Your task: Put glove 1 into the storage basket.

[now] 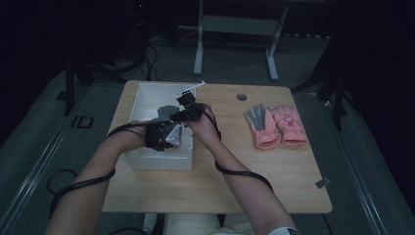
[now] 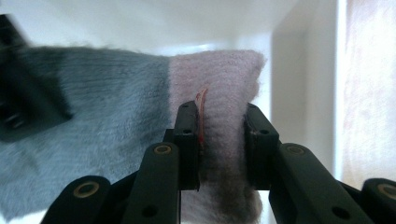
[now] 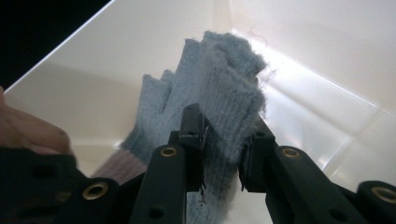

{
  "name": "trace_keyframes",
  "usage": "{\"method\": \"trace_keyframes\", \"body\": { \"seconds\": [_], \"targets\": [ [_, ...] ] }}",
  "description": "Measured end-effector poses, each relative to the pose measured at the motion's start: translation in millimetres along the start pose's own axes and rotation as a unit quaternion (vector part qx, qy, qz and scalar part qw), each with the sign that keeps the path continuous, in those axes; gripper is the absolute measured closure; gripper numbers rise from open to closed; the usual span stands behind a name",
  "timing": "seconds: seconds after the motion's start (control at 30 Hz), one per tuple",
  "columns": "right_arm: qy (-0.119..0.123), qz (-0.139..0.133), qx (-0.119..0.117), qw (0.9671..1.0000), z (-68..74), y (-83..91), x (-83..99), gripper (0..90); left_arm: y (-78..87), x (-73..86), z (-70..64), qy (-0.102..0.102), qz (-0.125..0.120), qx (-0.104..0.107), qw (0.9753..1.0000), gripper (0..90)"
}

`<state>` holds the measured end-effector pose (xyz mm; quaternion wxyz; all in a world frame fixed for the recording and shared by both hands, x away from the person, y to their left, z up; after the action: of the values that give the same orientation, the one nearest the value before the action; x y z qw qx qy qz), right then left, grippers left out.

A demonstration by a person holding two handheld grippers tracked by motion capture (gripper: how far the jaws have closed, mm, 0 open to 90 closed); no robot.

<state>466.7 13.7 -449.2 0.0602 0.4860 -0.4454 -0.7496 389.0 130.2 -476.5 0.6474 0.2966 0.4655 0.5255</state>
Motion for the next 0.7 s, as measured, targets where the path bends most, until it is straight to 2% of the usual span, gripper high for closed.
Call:
{"method": "trace_keyframes", "body": {
  "seconds": [0.03,0.1,0.17,0.27,0.33,0.37,0.43,0.5,0.57,0.63,0.67,0.7],
  "targets": [
    [0.011,0.016,0.014,0.9997,2.8,-2.9,-2.6,73.9,-2.0,-0.9,0.6,0.001,0.0,0.002,1.0,71.2],
    [0.012,0.02,0.02,0.9995,2.9,-3.6,-3.4,72.7,-3.2,-1.2,1.0,0.002,-0.001,0.003,1.0,71.2],
    [0.015,0.023,0.02,0.9994,2.0,-3.9,-3.7,70.7,-7.3,-2.0,2.0,-0.003,0.006,0.002,1.0,71.1],
    [0.021,0.023,0.035,0.9989,1.9,-3.3,-4.3,66.1,-19.0,-3.9,5.3,-0.007,0.02,0.017,0.9996,71.0],
    [0.023,0.019,0.04,0.9988,1.2,-2.0,-4.8,66.1,-19.0,-3.9,5.3,-0.007,0.02,0.017,0.9996,70.9],
    [0.017,0.017,0.042,0.9988,-2.4,1.2,-6.2,65.2,-34.5,-5.5,4.0,-0.02,0.05,0.034,0.998,70.7],
    [0.014,0.015,0.04,0.999,-5.2,4.8,-6.7,64.1,-44.5,-7.4,5.0,-0.026,0.059,0.048,0.9968,70.4],
    [0.013,0.011,0.04,0.999,-7.8,9.2,-6.7,63.7,-49.0,-7.9,6.4,-0.014,0.063,0.052,0.9966,70.0],
    [0.011,0.006,0.037,0.9992,-9.0,11.8,-6.6,63.3,-50.6,-8.2,7.2,-0.012,0.059,0.055,0.9967,69.6],
    [0.012,0.001,0.038,0.9992,-11.3,17.7,-5.6,62.3,-50.3,-7.5,8.8,0.005,0.053,0.057,0.997,67.4],
    [0.013,0.0,0.038,0.9992,-12.2,19.6,-5.1,62.2,-49.7,-6.8,9.4,0.022,0.054,0.059,0.9965,63.5],
    [0.013,-0.001,0.037,0.9992,-13.5,22.2,-4.5,61.5,-47.3,-6.7,13.5,0.014,0.065,0.053,0.9964,63.5]
  ]
}}
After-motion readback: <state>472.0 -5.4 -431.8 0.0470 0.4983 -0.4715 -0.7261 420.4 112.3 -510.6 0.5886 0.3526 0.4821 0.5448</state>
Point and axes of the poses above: each handheld gripper's, and its own axes: y roughly backward along the jaws, x roughly out of its underside, z roughly to its left, the point moved 1 cm from there along -y, roughly forward along the jaws, and after that the axes turned 6 degrees about y, right-handed, at the moved point
